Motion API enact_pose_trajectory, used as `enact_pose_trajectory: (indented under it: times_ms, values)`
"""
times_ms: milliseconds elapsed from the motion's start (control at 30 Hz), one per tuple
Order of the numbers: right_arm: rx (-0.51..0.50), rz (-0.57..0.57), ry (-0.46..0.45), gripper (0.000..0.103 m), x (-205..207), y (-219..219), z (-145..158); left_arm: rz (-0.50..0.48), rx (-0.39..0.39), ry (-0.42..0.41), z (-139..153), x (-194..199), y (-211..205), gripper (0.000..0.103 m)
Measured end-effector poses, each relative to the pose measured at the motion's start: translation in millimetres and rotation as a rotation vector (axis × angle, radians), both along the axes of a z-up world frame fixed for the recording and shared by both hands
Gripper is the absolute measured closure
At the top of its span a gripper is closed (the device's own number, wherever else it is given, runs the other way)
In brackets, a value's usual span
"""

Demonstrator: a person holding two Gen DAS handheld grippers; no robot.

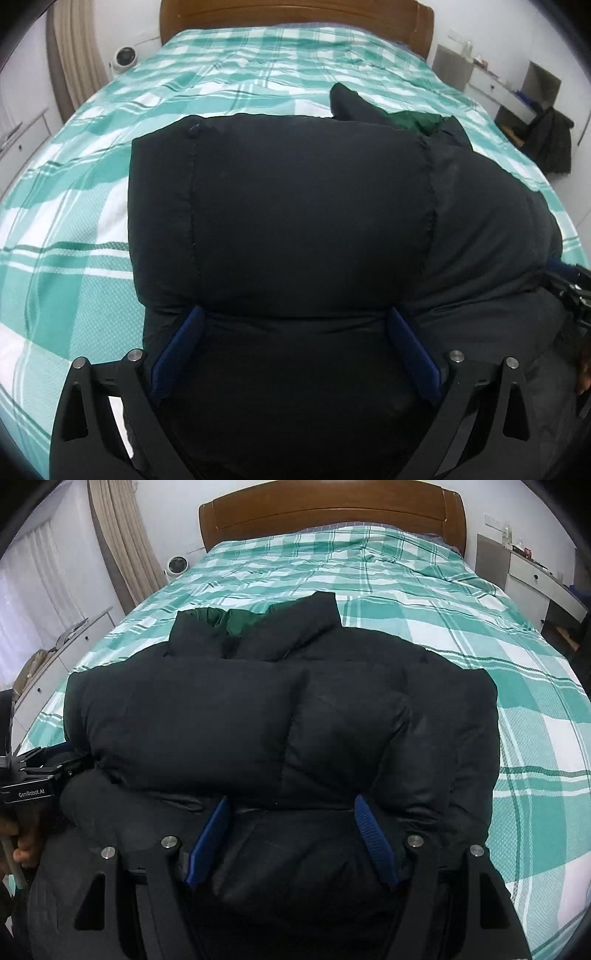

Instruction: Fold large clothes

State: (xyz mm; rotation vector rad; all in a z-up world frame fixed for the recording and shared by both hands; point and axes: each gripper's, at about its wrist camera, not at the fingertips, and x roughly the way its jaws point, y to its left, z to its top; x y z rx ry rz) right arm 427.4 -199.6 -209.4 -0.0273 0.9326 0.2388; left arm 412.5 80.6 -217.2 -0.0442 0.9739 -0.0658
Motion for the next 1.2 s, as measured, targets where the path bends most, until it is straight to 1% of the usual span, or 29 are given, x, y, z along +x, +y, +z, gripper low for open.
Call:
enact_pose_trajectory:
  times_ms: [67, 100, 133, 200, 233, 300, 333, 367, 433, 467, 500, 533, 567, 600, 633, 767, 867, 967, 1000, 1067, 1133, 1200]
  values:
    - [0.004, -0.001, 0.010, 0.031, 1, -2, -2, -0.004, 0.022, 0.013, 7, -2, -2, 0.006]
    - [0.007, -0.002, 0.012, 0.031, 2, -3, -2, 0.000, 0.023, 0.016, 14, -3, -3, 0.009]
    - [0.013, -0.006, 0.010, 0.031, 1, -3, -3, 0.004, 0.012, 0.010, 22, -3, -2, 0.009]
    - [0.021, -0.008, 0.004, 0.031, 2, -4, -5, 0.014, -0.044, -0.034, 42, -1, 5, 0.009]
    - [0.024, -0.009, -0.002, 0.031, -1, -3, -6, 0.023, -0.057, -0.049, 49, 3, 8, 0.009]
    - [0.025, -0.011, -0.008, 0.031, -3, -2, -8, 0.043, -0.070, -0.072, 60, 17, 14, 0.008]
    - [0.025, -0.011, -0.011, 0.031, -4, -2, -8, 0.051, -0.066, -0.069, 60, 26, 16, 0.008]
    - [0.025, -0.012, -0.013, 0.031, -5, -2, -9, 0.067, -0.057, -0.059, 57, 34, 18, 0.008]
    - [0.028, -0.011, -0.021, 0.031, -9, -2, -9, 0.125, -0.069, 0.005, 38, 58, 29, 0.004]
    - [0.030, -0.011, -0.025, 0.031, -10, -2, -9, 0.158, -0.100, 0.057, 23, 70, 37, 0.002]
    - [0.032, -0.009, -0.029, 0.031, -10, -1, -9, 0.176, -0.128, 0.090, 13, 77, 41, 0.000]
    - [0.034, -0.008, -0.034, 0.031, -12, -2, -9, 0.194, -0.162, 0.121, 1, 82, 47, 0.000]
    - [0.035, -0.006, -0.038, 0.031, -14, -3, -10, 0.201, -0.183, 0.130, -6, 85, 51, 0.000]
    - [0.036, -0.006, -0.042, 0.031, -15, -3, -10, 0.203, -0.197, 0.132, -15, 85, 55, 0.000]
    - [0.037, -0.005, -0.046, 0.031, -16, -4, -10, 0.199, -0.196, 0.130, -18, 86, 54, 0.000]
    - [0.039, -0.006, -0.058, 0.031, -18, -3, -12, 0.178, -0.172, 0.096, -27, 83, 48, 0.000]
    - [0.041, -0.006, -0.063, 0.031, -19, -4, -13, 0.180, -0.165, 0.085, -28, 84, 47, 0.000]
    - [0.033, -0.008, -0.061, 0.031, -20, -4, -14, 0.189, -0.128, 0.071, -16, 75, 49, 0.000]
    - [0.032, -0.009, -0.060, 0.031, -20, -3, -14, 0.192, -0.124, 0.070, -6, 72, 49, 0.002]
    - [0.031, -0.010, -0.061, 0.031, -20, -3, -13, 0.187, -0.147, 0.061, 8, 59, 51, 0.002]
    - [0.032, -0.011, -0.063, 0.031, -20, -2, -12, 0.158, -0.176, 0.031, 22, 39, 53, 0.002]
    - [0.032, -0.012, -0.065, 0.031, -20, -2, -12, 0.127, -0.158, 0.021, 24, 24, 53, 0.002]
